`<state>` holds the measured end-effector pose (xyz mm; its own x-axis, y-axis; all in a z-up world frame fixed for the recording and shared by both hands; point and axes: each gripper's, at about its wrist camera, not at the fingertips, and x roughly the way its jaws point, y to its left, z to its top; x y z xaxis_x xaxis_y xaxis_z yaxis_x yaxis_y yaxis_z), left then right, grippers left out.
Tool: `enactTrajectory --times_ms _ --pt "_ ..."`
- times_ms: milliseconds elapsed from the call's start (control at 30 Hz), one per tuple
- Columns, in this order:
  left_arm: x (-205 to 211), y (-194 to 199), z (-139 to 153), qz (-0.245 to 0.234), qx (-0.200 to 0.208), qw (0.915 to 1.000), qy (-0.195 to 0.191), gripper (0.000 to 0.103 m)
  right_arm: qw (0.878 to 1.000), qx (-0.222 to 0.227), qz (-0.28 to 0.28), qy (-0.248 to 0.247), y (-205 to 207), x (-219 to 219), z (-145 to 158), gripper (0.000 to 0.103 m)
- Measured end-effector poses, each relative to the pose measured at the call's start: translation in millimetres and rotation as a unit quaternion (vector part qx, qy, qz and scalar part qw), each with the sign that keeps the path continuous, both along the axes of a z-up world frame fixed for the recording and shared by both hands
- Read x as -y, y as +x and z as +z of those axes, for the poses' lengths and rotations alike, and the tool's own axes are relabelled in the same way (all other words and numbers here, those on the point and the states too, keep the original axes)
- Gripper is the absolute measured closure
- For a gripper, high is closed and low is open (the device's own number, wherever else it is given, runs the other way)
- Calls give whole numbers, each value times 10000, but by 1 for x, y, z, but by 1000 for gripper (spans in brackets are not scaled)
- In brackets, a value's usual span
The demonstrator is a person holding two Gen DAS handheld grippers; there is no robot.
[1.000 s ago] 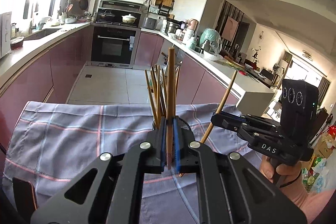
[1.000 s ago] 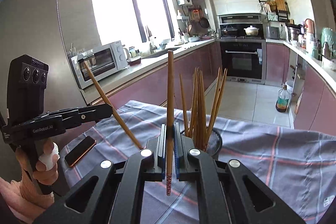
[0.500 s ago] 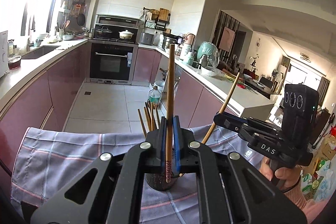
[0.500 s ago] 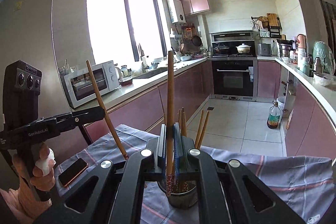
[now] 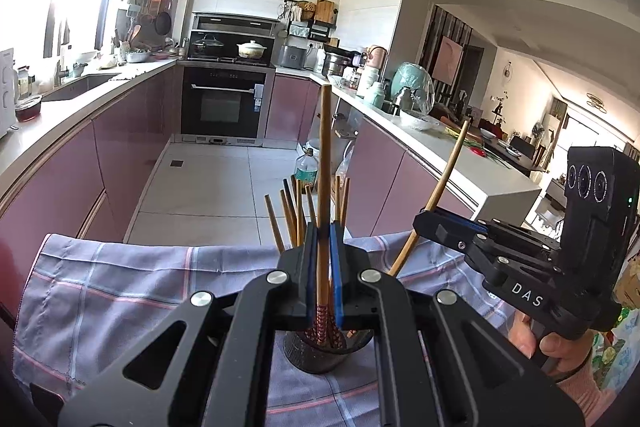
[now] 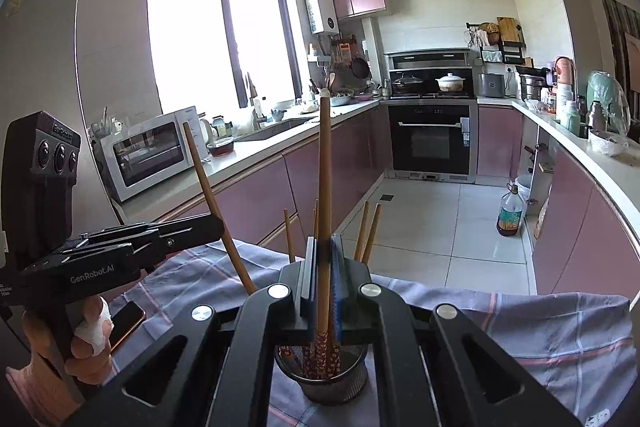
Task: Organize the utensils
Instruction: 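Lower the chopsticks into the mesh cup and open both tools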
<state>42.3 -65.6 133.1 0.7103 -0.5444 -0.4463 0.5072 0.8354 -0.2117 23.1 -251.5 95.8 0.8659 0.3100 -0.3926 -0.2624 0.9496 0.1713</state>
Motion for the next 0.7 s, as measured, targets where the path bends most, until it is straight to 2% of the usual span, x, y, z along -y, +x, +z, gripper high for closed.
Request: enactTrajectory --times_ms 700 --pt "12 38 -48 22 -431 9981 435 96 9982 -534 95 -253 23 -15 -31 98"
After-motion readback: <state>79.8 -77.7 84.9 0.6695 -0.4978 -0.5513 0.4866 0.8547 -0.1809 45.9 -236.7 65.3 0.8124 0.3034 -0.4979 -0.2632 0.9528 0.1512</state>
